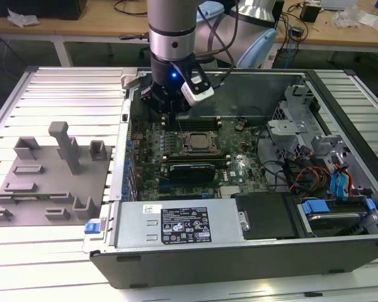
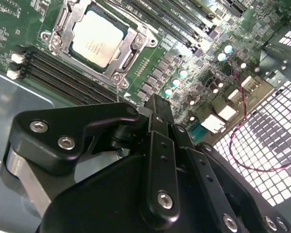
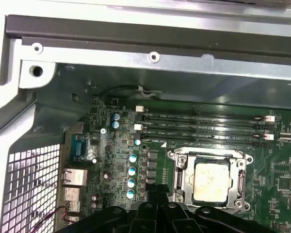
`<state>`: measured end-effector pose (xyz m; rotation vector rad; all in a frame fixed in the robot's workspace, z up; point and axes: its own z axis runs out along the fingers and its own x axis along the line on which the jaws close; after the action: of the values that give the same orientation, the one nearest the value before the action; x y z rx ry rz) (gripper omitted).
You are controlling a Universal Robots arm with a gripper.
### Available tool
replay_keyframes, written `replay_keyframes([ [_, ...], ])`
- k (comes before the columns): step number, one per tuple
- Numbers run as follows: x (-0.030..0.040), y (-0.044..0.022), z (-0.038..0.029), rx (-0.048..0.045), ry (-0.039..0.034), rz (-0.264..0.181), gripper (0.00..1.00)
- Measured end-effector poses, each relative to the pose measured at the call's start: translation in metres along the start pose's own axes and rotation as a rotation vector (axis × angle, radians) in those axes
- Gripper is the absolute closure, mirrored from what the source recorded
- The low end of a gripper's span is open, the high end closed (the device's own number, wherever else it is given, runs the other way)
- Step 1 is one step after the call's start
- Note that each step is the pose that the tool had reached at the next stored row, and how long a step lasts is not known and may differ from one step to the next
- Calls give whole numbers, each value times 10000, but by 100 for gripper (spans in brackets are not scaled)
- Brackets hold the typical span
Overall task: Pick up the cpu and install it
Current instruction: 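Install the first cpu locking lever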
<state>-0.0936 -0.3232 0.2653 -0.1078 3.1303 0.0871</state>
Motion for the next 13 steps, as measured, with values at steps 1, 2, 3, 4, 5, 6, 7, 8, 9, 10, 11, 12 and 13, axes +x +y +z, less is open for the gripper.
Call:
replay_keyframes([
  [1, 1, 0, 0, -71, -4, 2, 89],
  [2, 2, 0, 1, -153, -10, 2, 89],
  [3, 3, 0, 2, -234, -16, 3, 89],
  [4, 4, 1, 3, -363, -25, 4, 89],
  [5, 5, 1, 4, -483, -33, 5, 89],
  [6, 9, 1, 6, -643, -45, 7, 89],
  [7, 16, 1, 9, -871, -61, 8, 89],
  [8, 23, 1, 10, -1085, -74, 9, 89],
  [9, 27, 2, 10, -1231, -85, 11, 89],
  [10, 34, 2, 11, -1455, -101, 12, 89],
  [11, 37, 2, 13, -1580, -109, 12, 89],
  [12, 41, 3, 14, -1714, -118, 13, 89],
  [13, 44, 3, 16, -1838, -127, 14, 89],
])
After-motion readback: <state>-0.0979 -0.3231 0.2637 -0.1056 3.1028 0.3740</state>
